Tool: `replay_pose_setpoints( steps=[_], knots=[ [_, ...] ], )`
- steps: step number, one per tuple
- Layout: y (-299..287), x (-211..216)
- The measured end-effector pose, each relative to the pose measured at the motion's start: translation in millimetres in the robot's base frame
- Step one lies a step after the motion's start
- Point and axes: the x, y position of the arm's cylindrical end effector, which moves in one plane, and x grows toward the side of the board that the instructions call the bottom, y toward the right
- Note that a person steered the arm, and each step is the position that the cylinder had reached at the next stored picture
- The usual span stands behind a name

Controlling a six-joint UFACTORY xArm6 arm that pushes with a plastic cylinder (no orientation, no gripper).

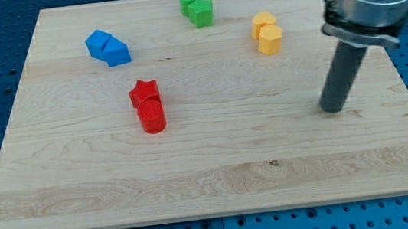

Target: Move your arm towards the yellow hexagon

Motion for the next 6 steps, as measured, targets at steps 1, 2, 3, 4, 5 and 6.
replay_pose_setpoints(
  steps=[1,2,3,4,5,6],
  knots=[
    [5.9,0.0],
    [7.8,0.0],
    [10.4,-1.2],
    [-20.9,-24.2],
    [-49.2,-41.6],
    [-49.2,-46.4]
  ],
)
